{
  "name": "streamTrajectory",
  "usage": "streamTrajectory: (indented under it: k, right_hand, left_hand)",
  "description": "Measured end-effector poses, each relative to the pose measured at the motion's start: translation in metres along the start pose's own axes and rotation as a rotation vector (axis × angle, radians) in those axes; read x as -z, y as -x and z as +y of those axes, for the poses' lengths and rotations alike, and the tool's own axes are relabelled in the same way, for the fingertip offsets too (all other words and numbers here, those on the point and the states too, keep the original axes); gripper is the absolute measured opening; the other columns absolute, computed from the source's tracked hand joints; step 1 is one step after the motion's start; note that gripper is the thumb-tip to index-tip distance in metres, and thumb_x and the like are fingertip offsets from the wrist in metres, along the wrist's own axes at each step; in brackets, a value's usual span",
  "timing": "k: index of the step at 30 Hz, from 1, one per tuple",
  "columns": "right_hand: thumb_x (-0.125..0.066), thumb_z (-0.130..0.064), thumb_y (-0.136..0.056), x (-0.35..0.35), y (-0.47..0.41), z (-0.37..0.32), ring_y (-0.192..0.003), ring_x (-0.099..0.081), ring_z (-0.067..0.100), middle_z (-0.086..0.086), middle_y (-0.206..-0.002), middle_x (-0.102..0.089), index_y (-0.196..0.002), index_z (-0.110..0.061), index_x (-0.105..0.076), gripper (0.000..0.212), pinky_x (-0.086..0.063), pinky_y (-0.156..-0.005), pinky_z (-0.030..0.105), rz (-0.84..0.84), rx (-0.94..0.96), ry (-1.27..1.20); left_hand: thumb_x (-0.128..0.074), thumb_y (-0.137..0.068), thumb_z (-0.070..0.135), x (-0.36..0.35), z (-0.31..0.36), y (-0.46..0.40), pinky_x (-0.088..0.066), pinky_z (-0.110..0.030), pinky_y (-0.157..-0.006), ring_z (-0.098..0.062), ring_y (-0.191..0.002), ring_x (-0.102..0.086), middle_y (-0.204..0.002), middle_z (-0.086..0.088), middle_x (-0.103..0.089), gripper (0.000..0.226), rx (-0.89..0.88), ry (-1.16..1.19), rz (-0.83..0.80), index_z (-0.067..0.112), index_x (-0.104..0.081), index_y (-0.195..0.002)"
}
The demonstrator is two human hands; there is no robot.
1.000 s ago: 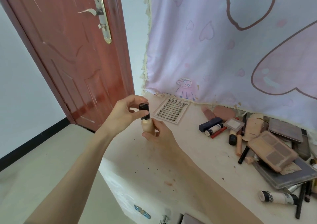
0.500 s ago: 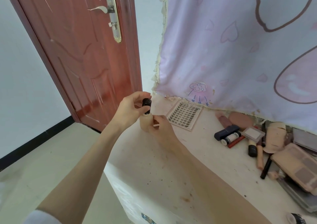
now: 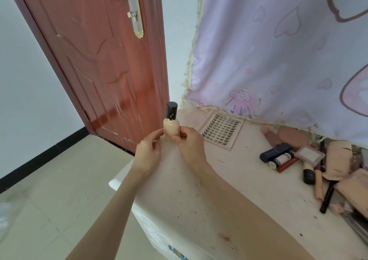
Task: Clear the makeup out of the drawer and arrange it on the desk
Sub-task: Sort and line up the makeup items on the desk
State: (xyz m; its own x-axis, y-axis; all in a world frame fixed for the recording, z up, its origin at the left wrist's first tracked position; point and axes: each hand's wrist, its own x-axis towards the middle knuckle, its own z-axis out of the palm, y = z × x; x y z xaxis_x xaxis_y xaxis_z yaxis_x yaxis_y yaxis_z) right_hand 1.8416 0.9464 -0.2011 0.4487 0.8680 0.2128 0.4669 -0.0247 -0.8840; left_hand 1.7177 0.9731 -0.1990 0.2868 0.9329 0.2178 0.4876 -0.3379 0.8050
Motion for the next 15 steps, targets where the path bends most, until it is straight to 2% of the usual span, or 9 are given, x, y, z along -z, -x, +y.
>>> streamTrajectory:
  k: [4, 7, 9, 11, 15]
  right_hand:
    - [-0.062, -0.013, -0.081, -0.001, -0.003, 0.001, -0.087, -0.059, 0.024, 0.009, -0.089, -0.065, -0.094, -0.008, -0.067, 0.014, -0.046, -0.081, 0.036, 0.030, 0.019, 0.025]
    - [-0.060, -0.010, -0.083, -0.002, -0.003, 0.000, -0.085, -0.059, 0.025, 0.011, -0.088, -0.066, -0.092, -0.005, -0.065, 0.012, -0.046, -0.078, 0.036, 0.041, 0.020, 0.062]
    - [-0.059, -0.010, -0.084, -0.001, -0.002, -0.001, -0.090, -0.059, 0.026, 0.011, -0.093, -0.066, -0.099, -0.006, -0.065, 0.017, -0.045, -0.080, 0.034, 0.054, 0.008, 0.074]
    - [-0.057, -0.011, -0.086, 0.003, 0.001, -0.004, -0.097, -0.059, 0.025, 0.011, -0.103, -0.066, -0.111, -0.007, -0.062, 0.026, -0.044, -0.087, 0.033, 0.062, -0.028, 0.071]
    - [-0.053, -0.009, -0.090, 0.021, 0.019, -0.006, -0.106, -0.057, 0.021, 0.008, -0.114, -0.063, -0.125, -0.010, -0.055, 0.035, -0.043, -0.095, 0.031, 0.025, -0.062, 0.036]
  left_hand:
    - [-0.037, -0.087, -0.005, -0.002, 0.004, -0.001, -0.034, -0.018, -0.082, -0.003, -0.100, -0.050, -0.108, 0.016, -0.058, 0.055, -0.084, -0.066, -0.032, 0.028, -0.054, -0.128]
    - [-0.028, -0.080, 0.008, -0.004, -0.003, -0.004, -0.039, -0.029, -0.080, -0.017, -0.099, -0.054, -0.107, 0.008, -0.064, 0.060, -0.126, -0.158, -0.066, 0.028, -0.050, -0.132]
    - [-0.024, -0.073, 0.016, -0.004, -0.003, -0.004, -0.043, -0.039, -0.082, -0.028, -0.098, -0.054, -0.102, -0.001, -0.065, 0.066, -0.116, -0.232, -0.090, 0.028, -0.047, -0.134]
    - [-0.024, -0.073, 0.020, -0.004, -0.003, -0.001, -0.042, -0.042, -0.084, -0.030, -0.102, -0.053, -0.098, -0.001, -0.063, 0.065, -0.079, -0.272, -0.099, 0.028, -0.048, -0.133]
    - [-0.036, -0.082, 0.022, -0.003, 0.005, 0.011, -0.036, -0.042, -0.099, -0.025, -0.122, -0.045, -0.128, -0.001, -0.056, 0.054, -0.024, -0.288, -0.105, 0.025, -0.045, -0.135]
